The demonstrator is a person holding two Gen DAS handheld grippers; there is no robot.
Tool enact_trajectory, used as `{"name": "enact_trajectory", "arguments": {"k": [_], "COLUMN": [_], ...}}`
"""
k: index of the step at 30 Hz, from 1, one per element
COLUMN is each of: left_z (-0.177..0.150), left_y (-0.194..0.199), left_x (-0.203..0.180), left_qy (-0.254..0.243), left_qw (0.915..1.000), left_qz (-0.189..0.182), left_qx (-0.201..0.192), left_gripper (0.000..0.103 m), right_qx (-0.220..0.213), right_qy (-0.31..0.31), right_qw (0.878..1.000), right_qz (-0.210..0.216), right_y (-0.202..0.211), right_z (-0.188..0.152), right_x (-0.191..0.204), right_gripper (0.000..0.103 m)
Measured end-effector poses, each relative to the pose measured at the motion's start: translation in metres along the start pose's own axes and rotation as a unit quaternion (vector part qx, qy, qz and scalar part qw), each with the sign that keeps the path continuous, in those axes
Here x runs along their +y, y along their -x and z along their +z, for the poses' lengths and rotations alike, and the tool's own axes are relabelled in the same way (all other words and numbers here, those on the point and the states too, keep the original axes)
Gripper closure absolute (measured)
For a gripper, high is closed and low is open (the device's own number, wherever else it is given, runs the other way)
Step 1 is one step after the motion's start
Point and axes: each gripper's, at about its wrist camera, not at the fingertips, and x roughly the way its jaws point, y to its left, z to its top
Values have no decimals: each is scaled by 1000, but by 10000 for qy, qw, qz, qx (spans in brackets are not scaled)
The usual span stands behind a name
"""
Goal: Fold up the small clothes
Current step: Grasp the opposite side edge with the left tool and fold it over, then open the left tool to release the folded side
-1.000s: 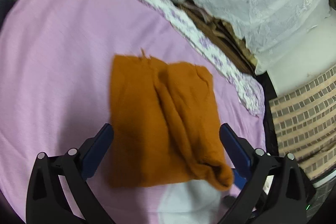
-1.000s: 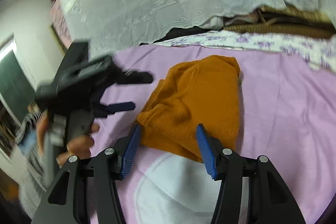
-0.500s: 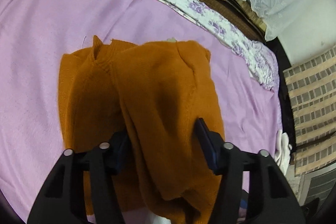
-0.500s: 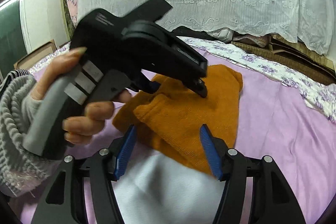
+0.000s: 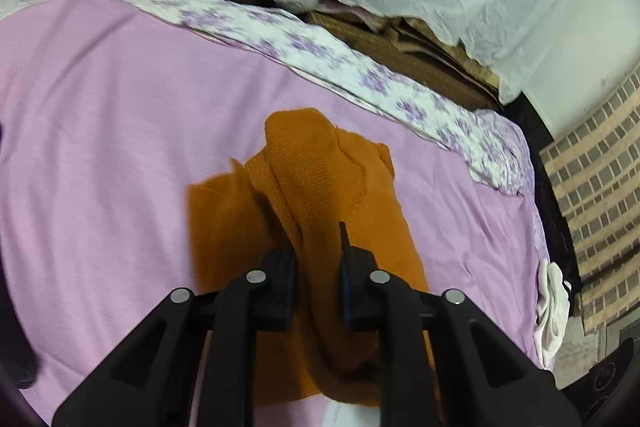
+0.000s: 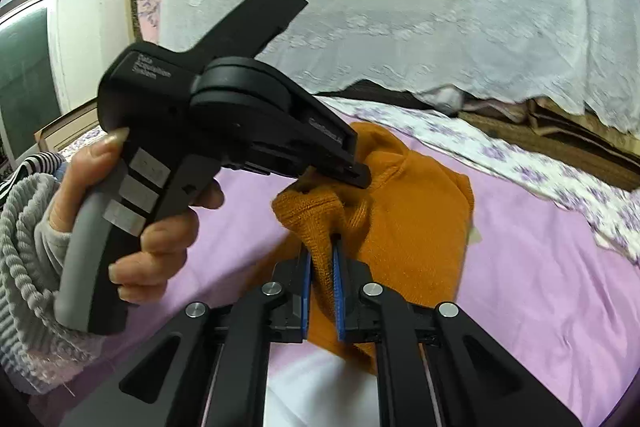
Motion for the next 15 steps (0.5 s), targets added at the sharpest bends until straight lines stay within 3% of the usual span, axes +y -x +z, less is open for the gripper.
{"name": "enact_trajectory", "arguments": {"k": [4,11,14,15], "left_z": [-4,-30,-36,-38], "left_y": [3,-25,-28,-28], "left_x": [26,65,74,77], "left_qy": [203,498,589,621], "left_qw": [9998,9985,9982,9980], "left_qz": [76,25,34,91], "left_qx": [9,205,123,84], "left_gripper": [87,84,69,59], "right_qx": [77,711,1003,1035], "right_qy": [62,81,-57,-143], "right_qw": [9999,9972,9946,9941], "right_qz": [136,238,245,292], "right_y": [-9,-42,-55,-57], "right_z": [1,-25,-40,-42], "right_x": [20,35,30,26], "right_gripper": [93,93,92,92]}}
